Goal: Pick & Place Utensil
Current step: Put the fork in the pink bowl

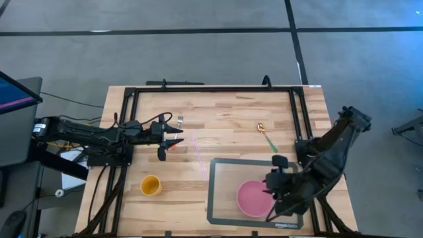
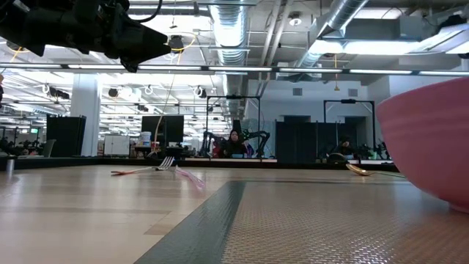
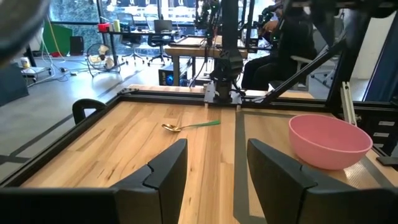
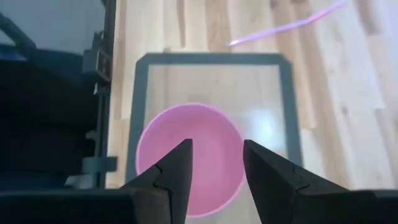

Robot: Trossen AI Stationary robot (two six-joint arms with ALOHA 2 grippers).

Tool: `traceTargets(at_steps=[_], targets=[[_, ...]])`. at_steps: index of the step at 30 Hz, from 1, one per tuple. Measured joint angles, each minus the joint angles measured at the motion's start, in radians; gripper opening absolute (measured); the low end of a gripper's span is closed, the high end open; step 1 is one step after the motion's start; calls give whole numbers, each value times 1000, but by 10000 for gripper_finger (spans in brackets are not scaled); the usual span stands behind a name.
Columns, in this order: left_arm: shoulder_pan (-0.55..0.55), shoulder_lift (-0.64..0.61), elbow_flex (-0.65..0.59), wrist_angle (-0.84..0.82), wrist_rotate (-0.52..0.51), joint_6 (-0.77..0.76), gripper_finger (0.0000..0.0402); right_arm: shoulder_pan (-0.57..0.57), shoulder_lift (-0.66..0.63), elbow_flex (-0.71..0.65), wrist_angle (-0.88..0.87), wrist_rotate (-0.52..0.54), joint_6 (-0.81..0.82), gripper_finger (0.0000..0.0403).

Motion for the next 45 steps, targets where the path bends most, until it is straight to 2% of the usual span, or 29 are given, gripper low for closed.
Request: traceTargets(at_steps=[7,15,21,31,38,45], targets=[[0,0,0,5,0,0,168,-6,-152,-159,35,40,1,136],[0,0,0,12,0,0,168,-81,-296,-380,106,58,1,136],[0,0,0,20,0,0,168,-152,-382,-532,224,55,-29,136],[0,0,0,32,0,0,168,-266,-481,-721,500,12,-233,136],[0,0,0,33,0,0,168,-344,-523,-809,558,-29,-253,136],[0,2,0,34,0,0,168,-422,-524,-880,628,-29,-252,136]])
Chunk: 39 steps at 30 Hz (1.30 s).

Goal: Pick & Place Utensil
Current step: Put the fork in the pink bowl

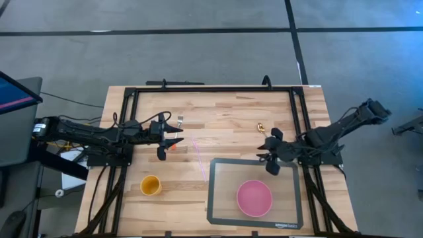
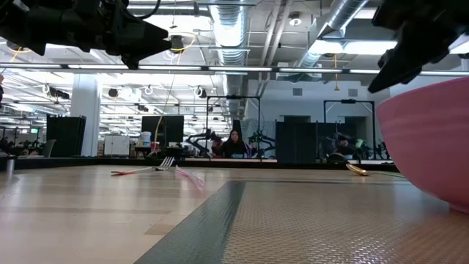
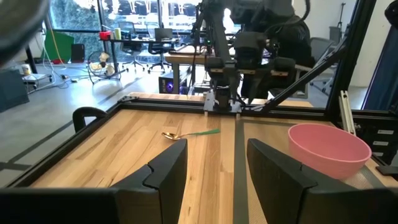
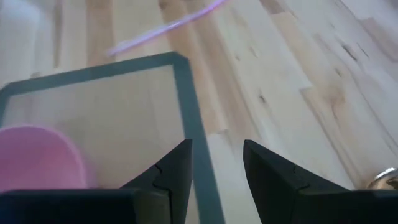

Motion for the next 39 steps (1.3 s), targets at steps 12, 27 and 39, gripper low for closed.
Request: traceTargets(at_steps=[12,27,39], targets=[[0,50,0,8,-48,-77,168,-129,56,-66,43,61,56,136],[0,279,0,11,-449,-158,168,-205,132,-66,88,60,43,136],[0,472,0,7,-662,-207,168,-203,132,-66,89,59,44,136]])
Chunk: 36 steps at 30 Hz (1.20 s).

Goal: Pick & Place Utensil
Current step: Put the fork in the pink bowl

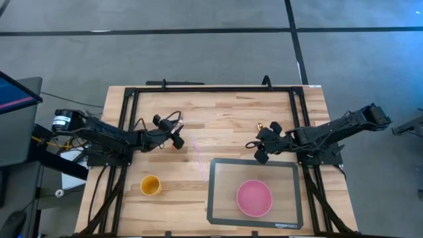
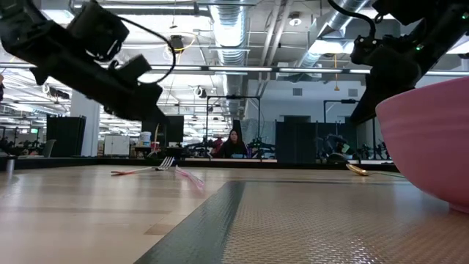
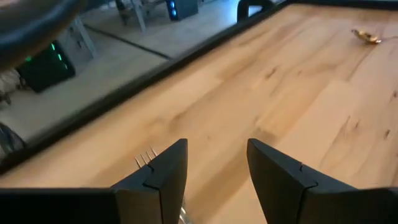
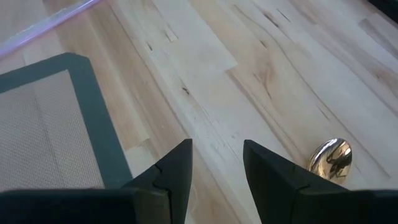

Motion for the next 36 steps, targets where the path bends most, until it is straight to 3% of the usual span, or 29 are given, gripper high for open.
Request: traceTargets(at_steps=[6,28,32,36], targets=[[-10,118,-2,-19,25,-156,168,0,0,0,0,-3,10,136],[-1,358,-8,0,-25,-277,167,0,0,0,1,-3,10,136],[-1,368,-6,1,-19,-292,141,0,0,0,1,-3,10,136],[-2,360,-6,-2,0,-291,83,0,0,0,1,-3,10,136]])
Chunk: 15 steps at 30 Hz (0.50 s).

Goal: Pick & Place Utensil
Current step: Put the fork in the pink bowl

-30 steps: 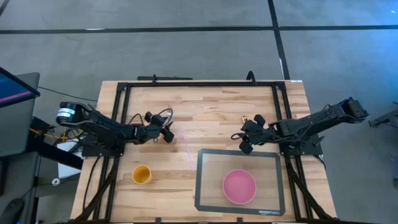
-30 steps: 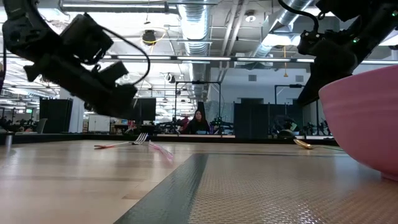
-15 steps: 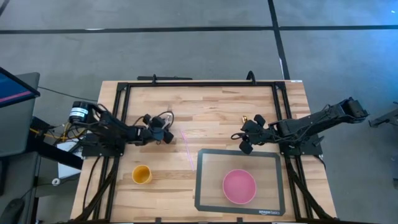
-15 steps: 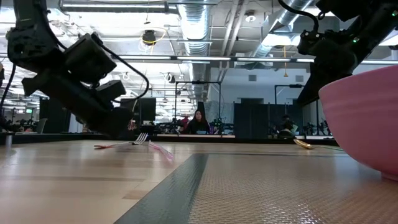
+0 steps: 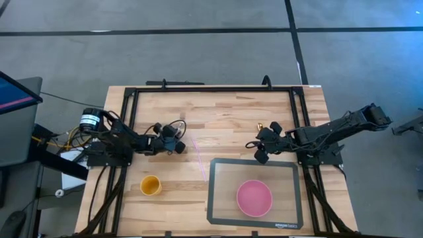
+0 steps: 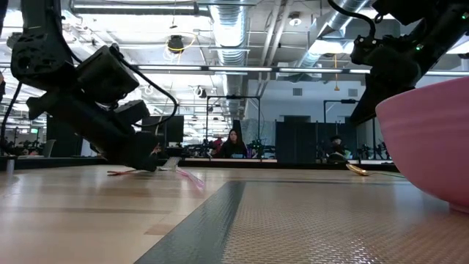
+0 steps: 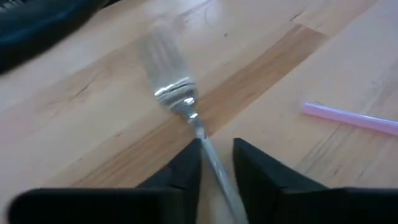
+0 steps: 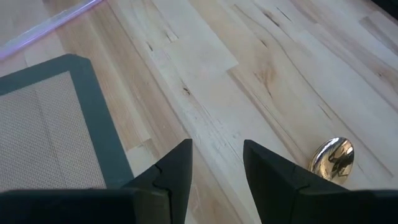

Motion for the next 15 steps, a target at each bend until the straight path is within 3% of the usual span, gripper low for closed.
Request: traceTargets(at_steps=[4,15], targets=[[0,-29,-2,-10,33,1,18,0,0,0,0,0,0,136],[1,-98,-5,-15,50,6,11,0,0,0,0,0,0,136]])
